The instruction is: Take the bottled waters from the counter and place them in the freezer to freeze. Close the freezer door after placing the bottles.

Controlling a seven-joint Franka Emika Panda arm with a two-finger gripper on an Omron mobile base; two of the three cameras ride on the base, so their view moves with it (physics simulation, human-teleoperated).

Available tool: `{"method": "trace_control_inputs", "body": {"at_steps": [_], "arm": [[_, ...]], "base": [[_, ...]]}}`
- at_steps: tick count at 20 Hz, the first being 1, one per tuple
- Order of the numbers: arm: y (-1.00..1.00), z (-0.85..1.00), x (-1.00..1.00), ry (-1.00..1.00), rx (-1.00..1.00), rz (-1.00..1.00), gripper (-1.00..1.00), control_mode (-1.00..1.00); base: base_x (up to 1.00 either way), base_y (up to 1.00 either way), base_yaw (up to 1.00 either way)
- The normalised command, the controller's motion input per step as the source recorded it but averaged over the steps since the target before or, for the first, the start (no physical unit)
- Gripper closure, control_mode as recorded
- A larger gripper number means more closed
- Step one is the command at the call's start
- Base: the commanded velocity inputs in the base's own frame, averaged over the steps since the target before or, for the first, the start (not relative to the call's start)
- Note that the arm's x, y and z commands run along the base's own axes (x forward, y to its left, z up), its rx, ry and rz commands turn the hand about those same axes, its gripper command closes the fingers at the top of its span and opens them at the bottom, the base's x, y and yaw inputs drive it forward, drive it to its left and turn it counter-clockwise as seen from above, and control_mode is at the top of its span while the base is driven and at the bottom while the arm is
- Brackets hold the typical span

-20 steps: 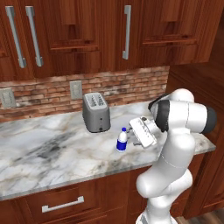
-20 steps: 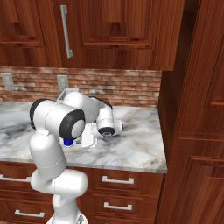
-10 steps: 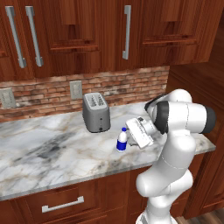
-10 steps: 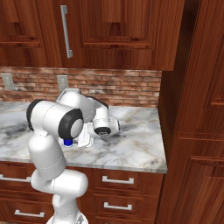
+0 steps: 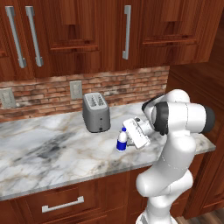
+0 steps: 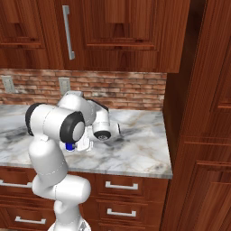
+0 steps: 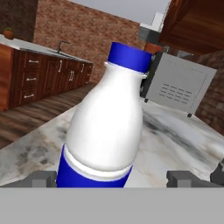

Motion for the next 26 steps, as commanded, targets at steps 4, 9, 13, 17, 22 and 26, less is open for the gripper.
{"method": "trace_control_inputs", "body": {"at_steps": [4, 9, 13, 17, 22, 26], "arm": [[0.19, 0.0, 0.0, 0.0, 0.0, 0.0, -1.0, -1.0], [0.24, 0.0, 0.0, 0.0, 0.0, 0.0, -1.0, -1.0], [0.28, 0.0, 0.0, 0.0, 0.0, 0.0, 1.0, -1.0], [0.06, 0.0, 0.0, 0.0, 0.0, 0.0, 1.0, -1.0], [0.0, 0.0, 0.0, 0.0, 0.0, 0.0, 1.0, -1.0], [0.0, 0.0, -0.24, -0.05, 0.0, 0.0, 1.0, -1.0]], "base": [[0.0, 0.0, 0.0], [0.0, 0.0, 0.0], [0.0, 0.0, 0.0], [0.0, 0.0, 0.0], [0.0, 0.0, 0.0], [0.0, 0.0, 0.0]]}}
